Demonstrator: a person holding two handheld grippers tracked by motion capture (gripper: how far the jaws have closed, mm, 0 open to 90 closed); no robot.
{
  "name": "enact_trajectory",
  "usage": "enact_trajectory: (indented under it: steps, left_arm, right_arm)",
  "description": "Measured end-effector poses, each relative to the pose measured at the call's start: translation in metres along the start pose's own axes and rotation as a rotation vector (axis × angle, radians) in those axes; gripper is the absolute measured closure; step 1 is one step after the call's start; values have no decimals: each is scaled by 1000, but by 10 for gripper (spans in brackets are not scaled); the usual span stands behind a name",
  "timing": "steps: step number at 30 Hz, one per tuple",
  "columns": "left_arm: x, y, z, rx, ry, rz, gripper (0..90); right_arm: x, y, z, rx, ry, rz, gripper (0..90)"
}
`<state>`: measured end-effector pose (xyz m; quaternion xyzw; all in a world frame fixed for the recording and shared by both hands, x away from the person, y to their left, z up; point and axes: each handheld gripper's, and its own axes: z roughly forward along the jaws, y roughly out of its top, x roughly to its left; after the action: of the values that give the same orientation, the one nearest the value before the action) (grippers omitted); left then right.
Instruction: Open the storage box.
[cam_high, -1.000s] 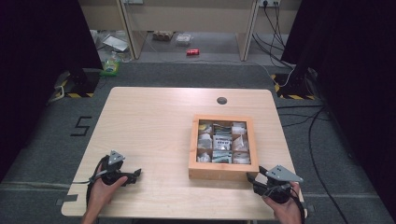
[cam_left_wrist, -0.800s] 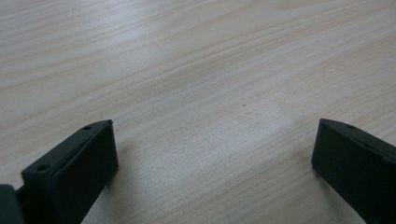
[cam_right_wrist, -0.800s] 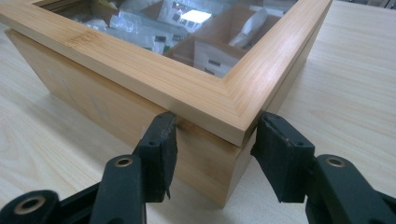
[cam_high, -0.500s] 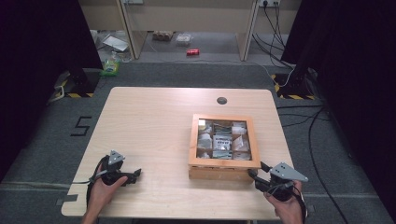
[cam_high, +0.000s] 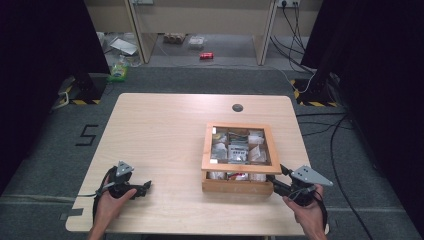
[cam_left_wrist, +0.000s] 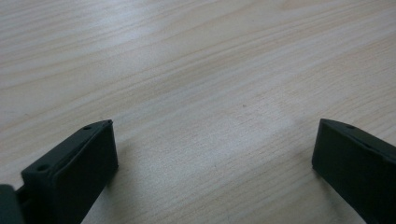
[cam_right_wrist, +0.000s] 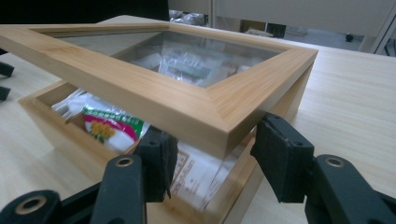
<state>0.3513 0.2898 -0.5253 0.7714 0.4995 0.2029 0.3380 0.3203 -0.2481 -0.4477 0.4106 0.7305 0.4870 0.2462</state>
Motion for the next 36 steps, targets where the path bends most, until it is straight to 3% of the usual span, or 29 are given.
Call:
enact_trajectory:
  steps: [10, 16, 26, 36]
  left_arm:
    - [0, 0, 1, -1, 0, 0, 0]
    - [0, 0, 1, -1, 0, 0, 0]
    - [0, 0, 0, 0, 0, -1, 0]
    - [0, 0, 1, -1, 0, 0, 0]
  right_arm:
    - [-3, 29, 8, -68, -6, -27, 507]
    - [-6, 43, 14, -77, -11, -52, 516]
    - [-18, 52, 27, -73, -21, -33, 515]
    - [-27, 66, 39, -123, -16, -4, 509]
